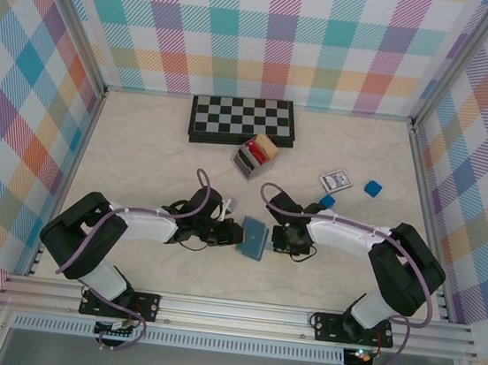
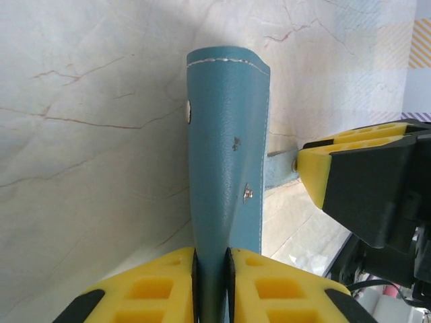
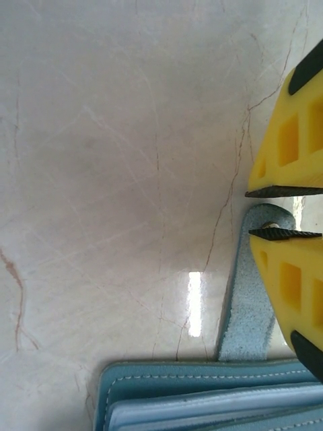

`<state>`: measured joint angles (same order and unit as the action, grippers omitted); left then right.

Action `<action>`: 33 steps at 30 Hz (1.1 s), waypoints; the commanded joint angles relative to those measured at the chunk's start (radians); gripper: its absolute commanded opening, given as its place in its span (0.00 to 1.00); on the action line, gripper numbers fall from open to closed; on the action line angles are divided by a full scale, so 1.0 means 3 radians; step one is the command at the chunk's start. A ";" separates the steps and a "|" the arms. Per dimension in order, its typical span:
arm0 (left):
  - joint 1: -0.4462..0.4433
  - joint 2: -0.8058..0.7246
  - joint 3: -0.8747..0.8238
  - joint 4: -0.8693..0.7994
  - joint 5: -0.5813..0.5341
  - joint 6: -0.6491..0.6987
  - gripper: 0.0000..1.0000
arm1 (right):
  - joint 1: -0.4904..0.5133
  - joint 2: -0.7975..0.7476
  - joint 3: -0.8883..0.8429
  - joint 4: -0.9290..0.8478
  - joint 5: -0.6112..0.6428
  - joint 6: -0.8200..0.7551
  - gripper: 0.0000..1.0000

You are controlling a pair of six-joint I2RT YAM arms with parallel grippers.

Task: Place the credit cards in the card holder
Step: Open the button on the card holder, then place the card holder at the bottom-center of the table.

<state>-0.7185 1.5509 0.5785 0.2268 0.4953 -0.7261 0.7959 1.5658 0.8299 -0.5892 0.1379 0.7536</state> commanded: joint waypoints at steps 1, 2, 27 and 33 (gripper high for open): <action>-0.0094 -0.0073 -0.0028 -0.0221 -0.0155 -0.0049 0.21 | 0.0076 0.0072 -0.0152 -0.0309 0.0287 -0.0118 0.23; -0.0135 -0.0098 -0.0029 -0.0269 -0.0205 -0.0070 0.23 | 0.0077 0.0042 -0.0140 -0.0326 0.0349 -0.0149 0.24; 0.0555 -0.0292 0.1061 -0.1465 -0.0872 0.0091 0.68 | -0.1111 -0.0350 0.0830 0.0269 -0.1025 -0.0831 0.53; 0.0977 0.0606 0.1920 -0.1609 -0.0701 0.0086 0.74 | -0.1469 0.0421 0.1656 0.0343 -0.1392 -0.0961 0.73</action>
<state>-0.4694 1.6554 1.0683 -0.2214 0.2424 -0.7136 0.3817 1.6218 1.2366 -0.5293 -0.1600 0.5041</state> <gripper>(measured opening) 0.737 0.719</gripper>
